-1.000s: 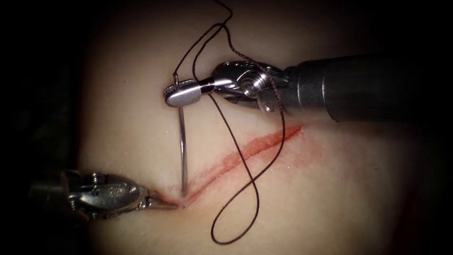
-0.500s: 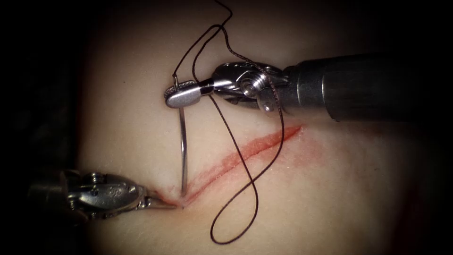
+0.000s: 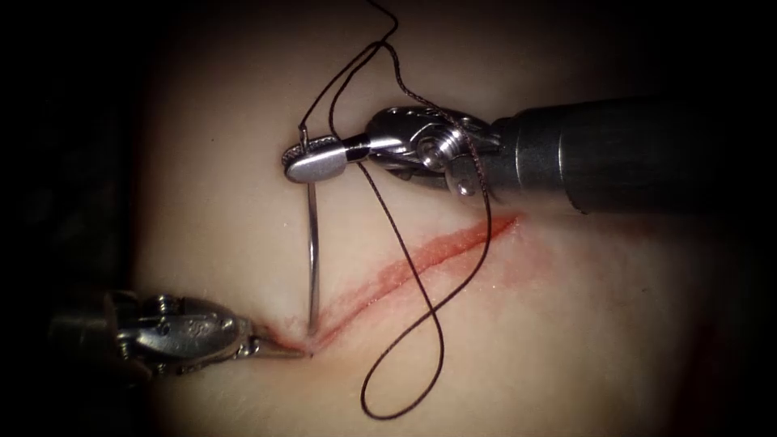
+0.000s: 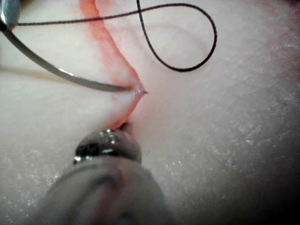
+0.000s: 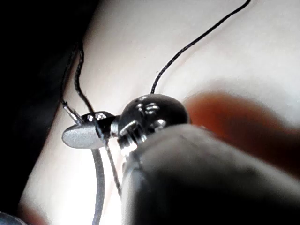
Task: Wound Closure
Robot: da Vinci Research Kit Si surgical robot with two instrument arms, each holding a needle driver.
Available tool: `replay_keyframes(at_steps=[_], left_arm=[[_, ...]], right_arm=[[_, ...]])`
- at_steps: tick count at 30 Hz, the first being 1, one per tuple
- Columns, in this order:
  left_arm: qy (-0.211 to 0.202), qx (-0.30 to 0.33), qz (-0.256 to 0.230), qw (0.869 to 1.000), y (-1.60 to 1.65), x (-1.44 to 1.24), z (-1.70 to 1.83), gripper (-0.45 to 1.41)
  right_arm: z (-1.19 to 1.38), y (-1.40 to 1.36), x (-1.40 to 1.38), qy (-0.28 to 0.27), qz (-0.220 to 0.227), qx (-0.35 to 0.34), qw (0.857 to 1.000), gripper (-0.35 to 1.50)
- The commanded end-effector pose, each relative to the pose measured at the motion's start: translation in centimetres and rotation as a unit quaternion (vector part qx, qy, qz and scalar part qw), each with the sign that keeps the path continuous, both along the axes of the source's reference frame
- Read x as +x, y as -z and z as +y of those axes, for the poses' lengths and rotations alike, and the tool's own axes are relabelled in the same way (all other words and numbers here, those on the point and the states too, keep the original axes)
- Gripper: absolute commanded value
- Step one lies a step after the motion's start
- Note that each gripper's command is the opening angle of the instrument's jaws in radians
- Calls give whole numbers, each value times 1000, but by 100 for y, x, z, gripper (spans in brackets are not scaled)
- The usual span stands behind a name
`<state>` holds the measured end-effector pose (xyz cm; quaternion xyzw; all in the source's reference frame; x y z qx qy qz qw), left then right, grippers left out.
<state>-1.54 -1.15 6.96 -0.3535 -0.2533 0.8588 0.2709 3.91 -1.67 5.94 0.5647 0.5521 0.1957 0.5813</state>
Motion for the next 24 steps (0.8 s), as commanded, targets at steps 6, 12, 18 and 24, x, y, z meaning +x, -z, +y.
replay_keyframes(at_steps=[6,12,18,24], left_arm=[[0,1,0,1000,-5,-5,-4,-45],[0,1,0,1000,-5,-4,-4,-45],[0,1,0,1000,-5,-4,-4,-45],[0,1,0,1000,-5,-4,-4,-45]], right_arm=[[0,-4,11,-15,40,-69,997,-35],[0,-3,10,-21,48,-90,995,-35],[-1,-3,10,-19,47,-91,995,-35],[-2,-2,10,24,-4,34,999,-35]])
